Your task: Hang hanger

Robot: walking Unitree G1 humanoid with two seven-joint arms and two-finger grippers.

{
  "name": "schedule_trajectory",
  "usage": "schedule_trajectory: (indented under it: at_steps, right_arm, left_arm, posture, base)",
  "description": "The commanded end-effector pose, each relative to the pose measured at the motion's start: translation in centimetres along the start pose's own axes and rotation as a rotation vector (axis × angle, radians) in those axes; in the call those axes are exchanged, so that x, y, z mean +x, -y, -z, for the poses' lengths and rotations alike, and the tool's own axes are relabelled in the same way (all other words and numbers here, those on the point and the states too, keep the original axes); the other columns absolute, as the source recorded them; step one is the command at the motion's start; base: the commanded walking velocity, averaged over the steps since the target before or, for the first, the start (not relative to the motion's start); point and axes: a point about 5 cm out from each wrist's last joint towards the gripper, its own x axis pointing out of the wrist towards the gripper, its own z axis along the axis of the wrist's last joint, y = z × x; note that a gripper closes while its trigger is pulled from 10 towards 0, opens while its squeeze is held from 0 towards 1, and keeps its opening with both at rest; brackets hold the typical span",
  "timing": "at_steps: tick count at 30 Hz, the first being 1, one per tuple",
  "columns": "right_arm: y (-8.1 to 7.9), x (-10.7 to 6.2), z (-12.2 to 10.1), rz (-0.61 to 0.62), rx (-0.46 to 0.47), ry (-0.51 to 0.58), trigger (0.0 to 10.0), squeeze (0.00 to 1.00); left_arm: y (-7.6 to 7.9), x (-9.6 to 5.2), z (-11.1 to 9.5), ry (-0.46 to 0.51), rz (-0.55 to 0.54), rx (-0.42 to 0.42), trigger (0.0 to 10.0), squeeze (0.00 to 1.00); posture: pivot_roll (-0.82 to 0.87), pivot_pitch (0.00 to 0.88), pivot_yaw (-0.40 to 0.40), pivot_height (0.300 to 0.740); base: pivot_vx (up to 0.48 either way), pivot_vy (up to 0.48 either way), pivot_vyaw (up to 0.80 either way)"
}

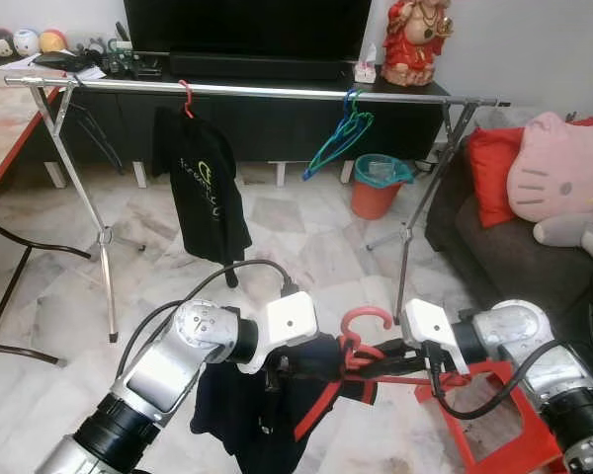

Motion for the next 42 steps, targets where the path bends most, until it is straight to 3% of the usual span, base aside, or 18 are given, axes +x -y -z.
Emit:
schedule_trajectory:
  at_steps: [1,9,13,14,17,18,22,24,25,26,33,36,42]
  right_arm:
    - [0.5,-0.6,-0.4,0.064,-0.012,0.033,0.0,0.00]
    - [1.1,-0.6,-0.4,0.199,0.011,0.084,0.0,0.00]
    - [1.2,-0.5,-0.2,0.276,0.025,0.095,0.0,0.00]
    - [1.2,-0.4,0.0,0.325,0.030,0.096,0.0,0.00]
    - [1.2,-0.5,0.1,0.378,0.038,0.112,0.0,0.00]
    - [1.7,-0.7,0.2,0.469,0.055,0.116,0.0,0.00]
    - [2.1,-0.9,0.2,0.561,0.078,0.122,0.0,0.00]
    - [2.5,-0.8,0.0,0.643,0.105,0.135,0.0,0.00]
    - [2.5,-0.6,-0.3,0.655,0.114,0.156,0.0,0.00]
    - [2.5,-0.4,-0.5,0.659,0.115,0.166,0.0,0.00]
    - [2.6,0.8,-1.6,0.660,0.103,0.184,0.0,0.00]
    - [3.1,1.5,-2.7,0.658,0.089,0.204,0.0,0.00]
    - [4.1,2.4,-3.6,0.672,0.099,0.207,0.0,0.00]
  left_arm:
    - [-0.3,-0.2,-1.3,0.026,0.002,0.042,10.0,1.00]
    - [-0.9,-0.9,-1.4,0.008,-0.038,0.062,10.0,1.00]
    - [-2.3,-1.7,-1.9,0.026,-0.151,0.070,10.0,1.00]
    - [-3.1,-2.2,-2.2,0.050,-0.226,0.074,10.0,1.00]
    - [-3.5,-2.7,-2.2,0.066,-0.290,0.077,10.0,1.00]
    - [-3.6,-3.0,-2.1,0.077,-0.345,0.074,10.0,1.00]
    - [-3.9,-3.1,-2.0,0.102,-0.419,0.053,10.0,1.00]
    - [-4.3,-2.7,-2.4,0.136,-0.514,0.065,10.0,1.00]
    - [-4.3,-2.2,-2.7,0.166,-0.542,0.059,10.0,0.22]
    - [-4.4,-1.8,-2.8,0.186,-0.570,0.045,10.0,0.00]
    - [-4.0,-0.7,-2.4,0.185,-0.665,0.026,10.0,0.00]
    - [-4.2,-1.7,-0.7,0.133,-0.782,0.017,10.0,0.00]
    - [-4.0,-3.2,0.1,0.131,-0.893,-0.013,10.0,0.00]
  posture:
    - [0.00,0.000,-0.127,0.740]
    - [0.00,0.000,-0.129,0.740]
    - [-0.01,0.000,-0.127,0.740]
    - [-0.01,0.000,-0.129,0.740]
    - [-0.01,0.000,-0.130,0.740]
    - [-0.01,0.000,-0.132,0.740]
    - [-0.01,0.000,-0.133,0.740]
    - [-0.01,0.000,-0.135,0.740]
    - [-0.02,0.000,-0.134,0.740]
    - [-0.02,0.000,-0.133,0.740]
    - [-0.02,0.000,-0.139,0.740]
    - [-0.01,0.000,-0.148,0.740]
    - [0.01,0.000,-0.170,0.740]
  base:
    - [0.000,0.000,0.00]
    - [0.000,0.000,0.00]
    - [0.000,0.000,0.00]
    - [0.000,0.000,0.00]
    - [0.000,0.000,0.00]
    - [0.000,0.000,0.00]
    - [0.000,0.000,0.00]
    - [0.000,0.000,0.00]
    - [0.000,0.000,0.00]
    - [0.000,0.000,0.00]
    - [0.000,0.000,0.00]
    - [0.000,0.000,0.00]
    - [0.000,0.000,0.00]
